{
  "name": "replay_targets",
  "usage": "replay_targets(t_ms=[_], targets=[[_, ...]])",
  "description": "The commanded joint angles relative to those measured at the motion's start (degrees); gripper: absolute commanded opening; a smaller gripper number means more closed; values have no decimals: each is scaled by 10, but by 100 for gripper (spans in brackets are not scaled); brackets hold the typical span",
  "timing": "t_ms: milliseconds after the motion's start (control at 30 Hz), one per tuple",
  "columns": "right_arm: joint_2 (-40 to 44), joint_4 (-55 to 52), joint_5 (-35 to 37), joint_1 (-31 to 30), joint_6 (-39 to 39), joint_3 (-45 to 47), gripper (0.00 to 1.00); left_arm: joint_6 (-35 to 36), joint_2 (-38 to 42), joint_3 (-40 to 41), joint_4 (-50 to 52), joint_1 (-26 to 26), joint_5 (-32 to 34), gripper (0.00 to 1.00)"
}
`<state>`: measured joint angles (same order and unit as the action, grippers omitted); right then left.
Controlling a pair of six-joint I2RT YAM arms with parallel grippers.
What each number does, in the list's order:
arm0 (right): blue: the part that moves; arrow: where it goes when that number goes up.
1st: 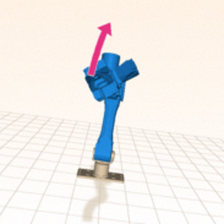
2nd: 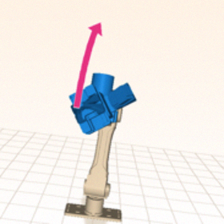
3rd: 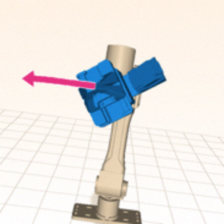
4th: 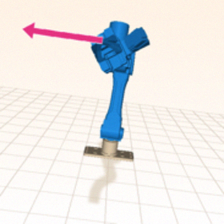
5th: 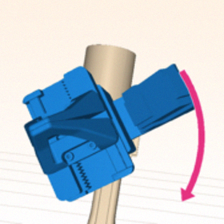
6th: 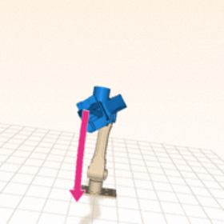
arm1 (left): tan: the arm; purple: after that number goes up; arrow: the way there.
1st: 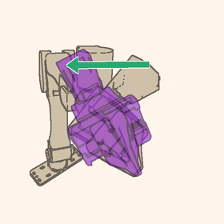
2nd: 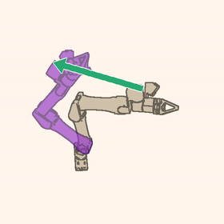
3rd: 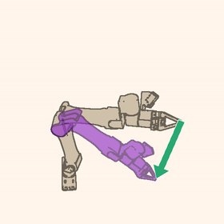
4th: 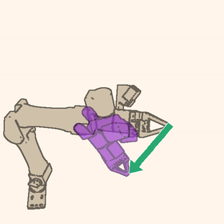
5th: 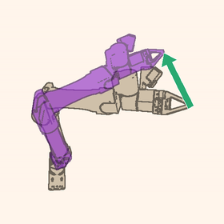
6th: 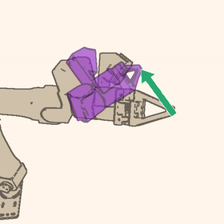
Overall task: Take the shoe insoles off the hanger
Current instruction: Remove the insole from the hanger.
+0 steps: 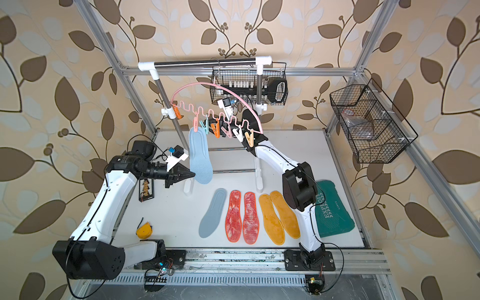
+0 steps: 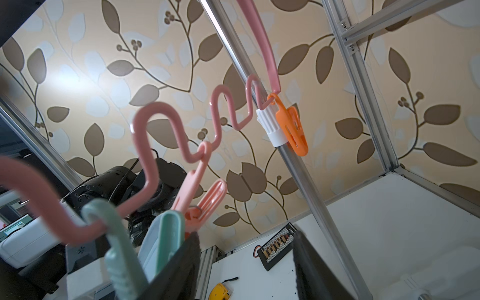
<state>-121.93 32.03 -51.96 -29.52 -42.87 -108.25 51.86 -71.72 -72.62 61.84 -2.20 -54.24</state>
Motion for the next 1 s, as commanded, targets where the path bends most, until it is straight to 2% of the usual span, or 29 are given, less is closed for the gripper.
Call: replay_targets(t_ms=[0,300,500,733,967], targets=[[5,19,-25,-1,-15,-10,57,24,-4,0,-1,5,21,0],[-1,36,-34,-1,-38,-16,58,30,-16,-3,-5,9,58,0],[-6,42,-32,-3,-49,-26,60,43,-21,-7,-2,9,59,0],[-24,46,-18,-4,-84,-48,64,48,-29,-9,1,9,40,0],[-35,40,-10,-9,-77,-49,64,56,-37,-19,-1,7,5,0]])
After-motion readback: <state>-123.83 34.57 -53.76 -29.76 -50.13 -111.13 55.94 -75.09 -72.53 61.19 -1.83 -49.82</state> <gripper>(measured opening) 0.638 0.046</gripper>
